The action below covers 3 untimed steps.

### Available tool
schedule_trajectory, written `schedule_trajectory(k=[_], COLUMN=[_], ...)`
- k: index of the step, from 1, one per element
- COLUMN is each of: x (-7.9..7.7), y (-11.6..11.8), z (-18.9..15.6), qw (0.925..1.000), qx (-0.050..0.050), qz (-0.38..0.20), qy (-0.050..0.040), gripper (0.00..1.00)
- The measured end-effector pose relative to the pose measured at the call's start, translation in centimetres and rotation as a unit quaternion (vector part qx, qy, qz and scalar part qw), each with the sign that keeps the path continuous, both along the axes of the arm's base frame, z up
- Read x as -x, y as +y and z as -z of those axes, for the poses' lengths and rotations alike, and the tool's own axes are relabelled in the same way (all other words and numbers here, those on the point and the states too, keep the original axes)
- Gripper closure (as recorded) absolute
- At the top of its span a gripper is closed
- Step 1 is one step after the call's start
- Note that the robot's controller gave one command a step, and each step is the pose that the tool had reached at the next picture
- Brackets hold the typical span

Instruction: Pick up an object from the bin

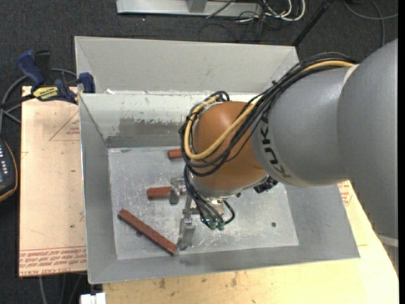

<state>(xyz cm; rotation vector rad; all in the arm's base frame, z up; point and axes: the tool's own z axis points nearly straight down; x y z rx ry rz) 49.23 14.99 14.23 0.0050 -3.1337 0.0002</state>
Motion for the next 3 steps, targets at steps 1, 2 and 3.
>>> schedule_trajectory(k=[1,2,3], x=[0.8,1.0,0.8], y=[1.9,1.8,2.1], z=[7.4,7.2,-8.5], qw=[0.9998,0.9998,0.9993], qx=[-0.002,-0.001,-0.002], qz=[-0.018,-0.017,-0.037], qy=[-0.0081,-0.0037,-0.0086], gripper=[0.0,1.0,1.0])
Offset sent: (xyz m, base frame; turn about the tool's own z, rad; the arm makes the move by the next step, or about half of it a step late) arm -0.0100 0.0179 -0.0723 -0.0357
